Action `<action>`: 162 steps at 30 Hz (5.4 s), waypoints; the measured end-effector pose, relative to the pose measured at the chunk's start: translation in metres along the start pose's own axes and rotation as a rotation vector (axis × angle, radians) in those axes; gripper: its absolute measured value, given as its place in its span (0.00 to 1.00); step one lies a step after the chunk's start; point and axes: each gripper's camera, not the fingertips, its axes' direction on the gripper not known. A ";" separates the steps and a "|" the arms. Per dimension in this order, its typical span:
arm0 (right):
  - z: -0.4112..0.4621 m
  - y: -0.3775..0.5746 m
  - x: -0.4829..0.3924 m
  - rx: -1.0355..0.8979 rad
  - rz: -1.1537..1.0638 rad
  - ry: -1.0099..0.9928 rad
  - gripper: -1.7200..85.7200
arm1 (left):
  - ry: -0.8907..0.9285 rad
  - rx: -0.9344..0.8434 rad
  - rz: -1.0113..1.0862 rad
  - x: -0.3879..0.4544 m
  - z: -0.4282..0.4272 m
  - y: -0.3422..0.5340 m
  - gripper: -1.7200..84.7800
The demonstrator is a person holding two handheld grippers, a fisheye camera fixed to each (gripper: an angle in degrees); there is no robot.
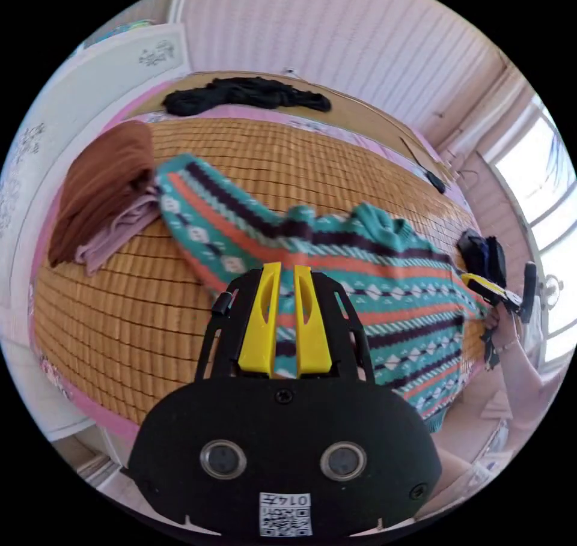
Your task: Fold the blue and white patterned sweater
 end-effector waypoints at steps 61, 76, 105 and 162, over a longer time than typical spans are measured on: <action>0.238 -0.160 -0.316 -0.218 -0.259 -0.248 0.02 | -0.185 0.393 -0.425 -0.396 -0.344 0.073 0.08; 0.293 -0.128 -0.342 -0.439 -0.382 -0.191 0.01 | 0.052 0.109 -0.780 -0.438 -0.264 0.122 0.13; 0.049 0.002 -0.004 0.114 0.265 -0.548 0.02 | 0.658 0.328 0.358 0.007 -0.285 0.151 0.05; -0.048 0.203 0.148 -0.259 0.532 -0.074 0.04 | 0.118 -0.247 0.301 0.120 0.022 0.134 0.01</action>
